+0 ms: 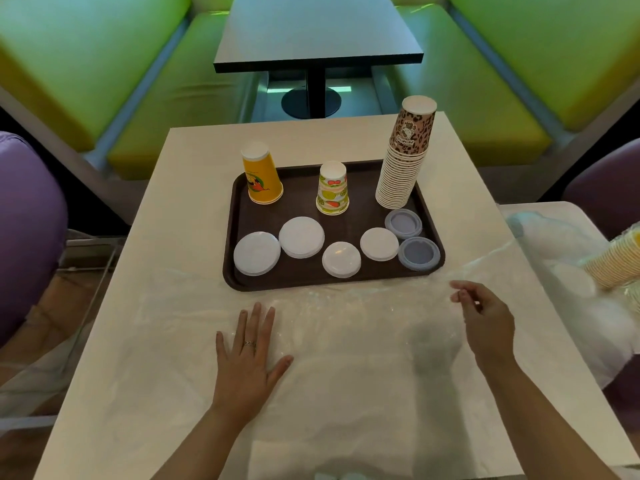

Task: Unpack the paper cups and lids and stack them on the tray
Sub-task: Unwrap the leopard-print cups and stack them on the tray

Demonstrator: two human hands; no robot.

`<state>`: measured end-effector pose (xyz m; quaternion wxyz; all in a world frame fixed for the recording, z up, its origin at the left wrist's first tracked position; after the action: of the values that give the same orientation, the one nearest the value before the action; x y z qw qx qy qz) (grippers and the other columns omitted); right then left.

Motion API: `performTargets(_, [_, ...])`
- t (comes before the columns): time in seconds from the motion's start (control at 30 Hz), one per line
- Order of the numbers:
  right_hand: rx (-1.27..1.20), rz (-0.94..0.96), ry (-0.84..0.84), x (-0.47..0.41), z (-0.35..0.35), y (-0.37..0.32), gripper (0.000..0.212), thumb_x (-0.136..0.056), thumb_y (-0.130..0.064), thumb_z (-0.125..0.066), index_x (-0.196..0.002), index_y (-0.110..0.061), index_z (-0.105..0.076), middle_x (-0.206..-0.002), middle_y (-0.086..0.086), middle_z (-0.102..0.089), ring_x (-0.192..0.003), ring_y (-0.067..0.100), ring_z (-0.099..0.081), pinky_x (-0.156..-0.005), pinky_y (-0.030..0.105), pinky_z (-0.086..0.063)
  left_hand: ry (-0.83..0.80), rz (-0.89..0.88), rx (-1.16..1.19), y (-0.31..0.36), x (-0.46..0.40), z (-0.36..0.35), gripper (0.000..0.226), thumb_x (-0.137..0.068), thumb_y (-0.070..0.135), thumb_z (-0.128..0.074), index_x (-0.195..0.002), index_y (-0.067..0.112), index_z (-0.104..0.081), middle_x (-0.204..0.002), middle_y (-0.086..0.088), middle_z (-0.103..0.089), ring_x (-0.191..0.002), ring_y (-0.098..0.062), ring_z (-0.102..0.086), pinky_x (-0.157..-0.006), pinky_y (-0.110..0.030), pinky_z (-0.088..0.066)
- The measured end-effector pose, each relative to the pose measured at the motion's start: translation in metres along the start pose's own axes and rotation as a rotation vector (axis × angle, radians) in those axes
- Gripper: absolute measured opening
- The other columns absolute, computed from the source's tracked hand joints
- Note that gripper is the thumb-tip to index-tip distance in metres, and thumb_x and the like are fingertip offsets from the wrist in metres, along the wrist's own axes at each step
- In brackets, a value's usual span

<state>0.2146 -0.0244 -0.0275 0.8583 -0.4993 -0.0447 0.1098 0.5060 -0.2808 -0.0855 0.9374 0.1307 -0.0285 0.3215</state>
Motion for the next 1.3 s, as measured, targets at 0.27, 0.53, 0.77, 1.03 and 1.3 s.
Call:
performTargets(0.27, [0.105,-0.095,0.111,-0.022,0.03,0.042,0.023,-0.093,-0.006,-0.05,-0.099,-0.017,-0.069,-0.083,0.006,-0.068,-0.066,0.0,-0.057,-0.061,0.005,-0.037,0.017,-0.022,0.037,-0.016,0.002,-0.004,0.067,-0.086,0.068,0.015,-0.148,0.043,0.01,-0.157,0.013,0.019,-0.142,-0.003,0.02,-0.115,-0.047,0.006])
performTargets(0.53, [0.317,-0.086,0.421,-0.011,0.048,0.014,0.035,-0.092,-0.015,-0.052,-0.125,-0.006,-0.053,-0.123,0.021,-0.056,-0.111,0.039,-0.049,-0.095,0.044,-0.034,0.121,0.003,0.176,-0.021,-0.004,0.006,0.064,-0.094,0.054,-0.01,-0.148,0.027,-0.029,-0.159,0.005,-0.009,-0.145,-0.005,0.005,-0.118,-0.042,0.0])
performTargets(0.77, [0.367,0.732,-0.159,0.105,-0.125,-0.154,0.042,-0.097,-0.035,-0.035,-0.133,-0.018,-0.046,-0.141,0.002,-0.048,-0.133,0.016,-0.04,-0.113,0.038,-0.014,0.358,-0.146,0.276,0.044,-0.025,0.068,0.052,-0.092,0.021,-0.03,-0.143,0.016,-0.037,-0.152,0.002,-0.032,-0.143,-0.012,-0.018,-0.116,-0.033,-0.003])
performTargets(1.03, [0.779,0.601,-0.588,0.13,-0.21,-0.065,0.056,-0.101,-0.047,-0.005,-0.144,-0.028,-0.034,-0.15,-0.007,-0.037,-0.138,0.015,-0.036,-0.11,0.043,-0.008,0.026,-0.152,0.061,0.05,-0.041,-0.015,0.061,-0.09,0.046,0.0,-0.136,0.034,0.038,-0.15,0.009,0.038,-0.138,-0.004,0.032,-0.114,-0.034,0.017])
performTargets(1.3, [0.83,0.412,-0.418,0.09,-0.162,-0.011,0.055,-0.097,-0.049,-0.019,-0.147,-0.028,-0.028,-0.154,-0.008,-0.027,-0.141,0.012,-0.022,-0.11,0.048,-0.021,0.048,-0.138,-0.017,0.04,-0.041,-0.019,0.065,-0.096,0.046,-0.027,-0.152,0.016,-0.017,-0.16,0.0,-0.01,-0.145,-0.014,-0.009,-0.113,-0.039,-0.007])
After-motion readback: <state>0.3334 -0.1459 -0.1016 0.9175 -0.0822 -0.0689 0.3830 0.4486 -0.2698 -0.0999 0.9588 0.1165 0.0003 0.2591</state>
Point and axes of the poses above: each hand's wrist, its own x-axis away from the middle knuckle, its own z-axis out of the back of the hand, y = z × x, the point moved 9 cm from there along -x, towards the middle knuckle
